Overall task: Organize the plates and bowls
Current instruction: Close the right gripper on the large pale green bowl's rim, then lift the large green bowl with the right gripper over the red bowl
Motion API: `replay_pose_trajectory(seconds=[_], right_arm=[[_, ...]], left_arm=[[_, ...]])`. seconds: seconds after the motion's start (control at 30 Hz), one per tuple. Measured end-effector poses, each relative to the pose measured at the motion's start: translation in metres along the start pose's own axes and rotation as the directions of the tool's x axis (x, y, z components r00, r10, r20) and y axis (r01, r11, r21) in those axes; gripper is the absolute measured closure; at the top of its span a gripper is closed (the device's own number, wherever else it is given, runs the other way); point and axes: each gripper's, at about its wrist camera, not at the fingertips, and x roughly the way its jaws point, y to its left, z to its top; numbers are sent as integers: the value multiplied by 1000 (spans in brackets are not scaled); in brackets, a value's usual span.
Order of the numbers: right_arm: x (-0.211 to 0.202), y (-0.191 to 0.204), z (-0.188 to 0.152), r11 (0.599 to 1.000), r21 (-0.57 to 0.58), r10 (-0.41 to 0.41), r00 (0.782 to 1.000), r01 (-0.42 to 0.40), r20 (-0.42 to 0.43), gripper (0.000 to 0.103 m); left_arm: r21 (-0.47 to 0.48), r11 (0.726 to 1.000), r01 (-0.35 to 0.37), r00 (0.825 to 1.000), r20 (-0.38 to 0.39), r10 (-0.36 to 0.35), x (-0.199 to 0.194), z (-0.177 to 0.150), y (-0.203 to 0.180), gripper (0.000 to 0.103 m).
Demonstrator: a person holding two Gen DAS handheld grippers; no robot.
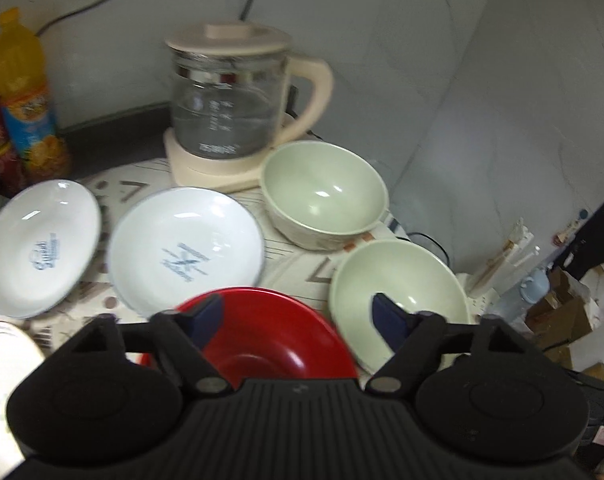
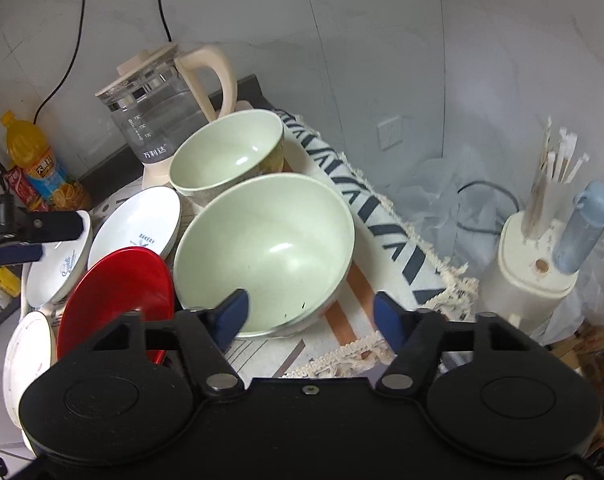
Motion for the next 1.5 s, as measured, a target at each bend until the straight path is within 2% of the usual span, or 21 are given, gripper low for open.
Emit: replay_pose_trajectory(seconds=[0.07,0.17,0.33,0.47,0.7,0.93,1.03,1.13,1.2,1.27,1.5], right_arm=[[5,-5,-1,1000,22,22,1000,-22,-8,54],[10,-9,0,999,42,35,999,-34,-14,63],[19,-16,3,996,76,44,999,-43,-10,65],[28,-20,4,994,99,39,999,-36,-22,71],[42,-23,2,992,119,44,998,-38,-48,75],[57,-24,8,990,138,25,998,-16,-65,75],[67,-26,9,986,166,20,996,-6,-86,74],[71,-21,7,990,141,13,996,-1,-87,78],[70,-18,8,994,110,-3,996,13,-86,80],[67,-21,11,992,127,6,997,4,-80,81],[37,-14,29,995,98,14,1000,-14,2,81]], left_arm=[[4,1000,15,1000,-10,-15,6,1,-5,38],[3,999,38,999,-30,-38,20,3,-10,45],[-3,998,63,994,-84,-63,44,7,-16,62],[0,998,64,991,-117,-63,63,11,-20,75],[-26,999,29,987,-160,-33,92,17,-19,82],[-75,997,25,972,-231,-42,120,15,-16,97],[-90,996,18,973,-229,-38,121,16,-16,97],[-93,996,11,974,-226,-32,118,17,-18,97],[-90,996,21,976,-214,-40,113,18,-20,97],[-93,995,39,979,-195,-56,105,20,-20,97],[-109,992,63,989,-129,-77,71,28,-19,97]])
